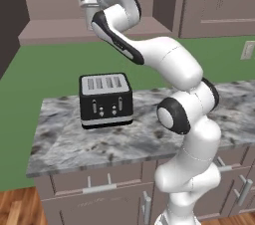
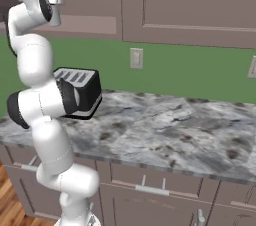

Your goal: Move the cutting board and knife to the sink. Then move spray from the cabinet to the counter.

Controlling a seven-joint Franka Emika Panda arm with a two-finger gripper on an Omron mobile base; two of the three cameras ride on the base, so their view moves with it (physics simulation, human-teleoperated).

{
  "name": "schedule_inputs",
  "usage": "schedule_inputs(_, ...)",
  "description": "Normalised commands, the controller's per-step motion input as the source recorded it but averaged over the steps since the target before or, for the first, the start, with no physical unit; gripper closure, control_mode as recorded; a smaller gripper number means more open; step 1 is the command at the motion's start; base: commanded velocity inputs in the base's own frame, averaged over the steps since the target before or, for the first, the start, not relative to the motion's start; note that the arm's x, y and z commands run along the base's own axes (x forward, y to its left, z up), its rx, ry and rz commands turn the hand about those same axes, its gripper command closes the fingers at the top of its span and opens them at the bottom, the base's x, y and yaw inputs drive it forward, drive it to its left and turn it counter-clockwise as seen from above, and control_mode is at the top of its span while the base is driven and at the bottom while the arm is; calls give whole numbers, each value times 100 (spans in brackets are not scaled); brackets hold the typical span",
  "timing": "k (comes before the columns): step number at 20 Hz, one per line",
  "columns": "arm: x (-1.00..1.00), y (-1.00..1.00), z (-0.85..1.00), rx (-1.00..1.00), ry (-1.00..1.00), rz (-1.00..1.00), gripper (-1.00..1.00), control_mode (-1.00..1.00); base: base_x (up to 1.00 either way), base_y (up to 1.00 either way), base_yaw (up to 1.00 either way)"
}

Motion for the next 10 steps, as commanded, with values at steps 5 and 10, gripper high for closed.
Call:
schedule_inputs(5, 34, 15, 0, -3, 9, 0, -100, -100, 0, 0, 0)
schedule_inputs(10, 28, 25, 0, -3, 7, 0, -100, -100, 0, 0, 0)
